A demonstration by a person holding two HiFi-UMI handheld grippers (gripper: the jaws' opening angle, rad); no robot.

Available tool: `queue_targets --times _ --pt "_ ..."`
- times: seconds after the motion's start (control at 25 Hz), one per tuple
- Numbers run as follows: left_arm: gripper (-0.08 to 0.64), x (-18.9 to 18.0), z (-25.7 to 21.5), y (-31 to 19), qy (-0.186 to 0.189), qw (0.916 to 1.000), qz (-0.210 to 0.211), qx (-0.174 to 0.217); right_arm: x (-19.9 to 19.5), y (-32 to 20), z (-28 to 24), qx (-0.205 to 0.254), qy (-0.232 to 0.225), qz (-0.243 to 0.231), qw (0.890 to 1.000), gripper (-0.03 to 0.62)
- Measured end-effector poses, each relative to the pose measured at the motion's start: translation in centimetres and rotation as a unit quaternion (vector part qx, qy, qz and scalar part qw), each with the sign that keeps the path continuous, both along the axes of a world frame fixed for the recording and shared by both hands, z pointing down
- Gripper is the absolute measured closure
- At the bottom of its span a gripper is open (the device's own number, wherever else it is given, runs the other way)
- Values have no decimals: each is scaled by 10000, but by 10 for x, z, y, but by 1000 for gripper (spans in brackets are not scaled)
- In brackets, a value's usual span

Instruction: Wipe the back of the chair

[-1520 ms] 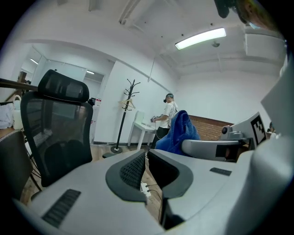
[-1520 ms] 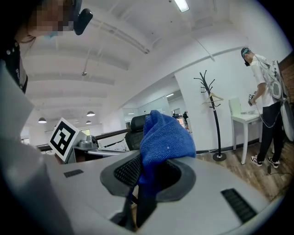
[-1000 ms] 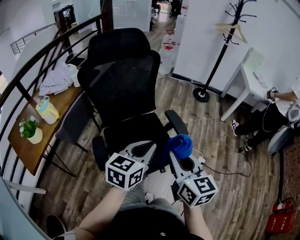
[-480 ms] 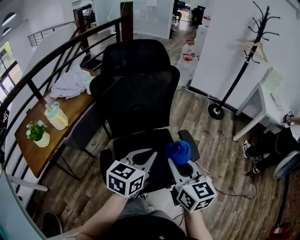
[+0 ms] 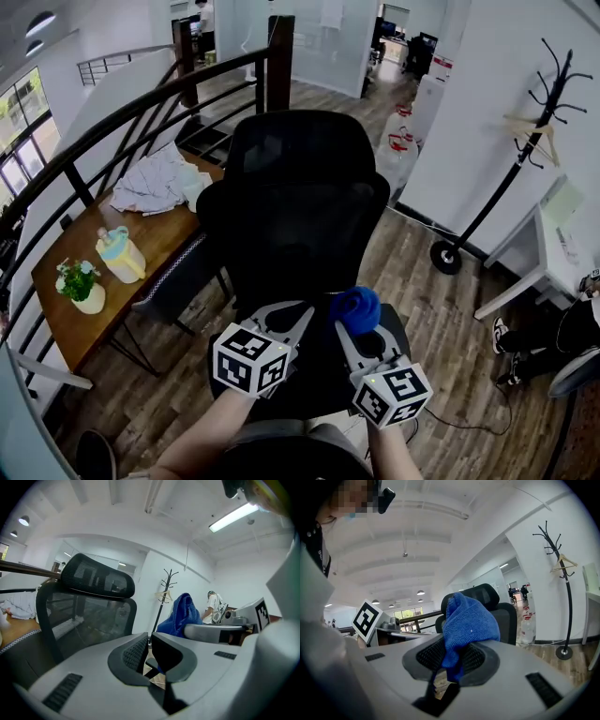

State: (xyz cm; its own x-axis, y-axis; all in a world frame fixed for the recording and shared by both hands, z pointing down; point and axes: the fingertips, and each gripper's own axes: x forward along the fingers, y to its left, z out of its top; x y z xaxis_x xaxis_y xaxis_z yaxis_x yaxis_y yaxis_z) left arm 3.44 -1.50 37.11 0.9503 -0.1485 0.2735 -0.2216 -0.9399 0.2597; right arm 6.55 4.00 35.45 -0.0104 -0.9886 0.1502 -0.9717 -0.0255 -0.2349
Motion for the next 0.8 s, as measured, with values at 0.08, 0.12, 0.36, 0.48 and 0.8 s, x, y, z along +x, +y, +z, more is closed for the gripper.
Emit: queue_targets --times 0.08,0.12,0.36,0.48,0.8 --pt "525 0 -1 -14 -2 10000 -22 34 1 -15 2 -9 -3 -40 10000 503" --pt "526 0 -2 -21 6 10000 -45 33 1 -21 3 -15 0 -60 10000 503" --pt "525 -3 -8 -48 160 9995 -200 -182 5 -49 0 -43 38 -170 9998 503" --pt "525 -3 -9 -60 186 9992 -290 -204 7 -61 -6 -17 115 -249 9996 503" --pt "525 -1 -15 -86 235 9980 -567 -120 7 -96 -22 134 246 -701 9971 503"
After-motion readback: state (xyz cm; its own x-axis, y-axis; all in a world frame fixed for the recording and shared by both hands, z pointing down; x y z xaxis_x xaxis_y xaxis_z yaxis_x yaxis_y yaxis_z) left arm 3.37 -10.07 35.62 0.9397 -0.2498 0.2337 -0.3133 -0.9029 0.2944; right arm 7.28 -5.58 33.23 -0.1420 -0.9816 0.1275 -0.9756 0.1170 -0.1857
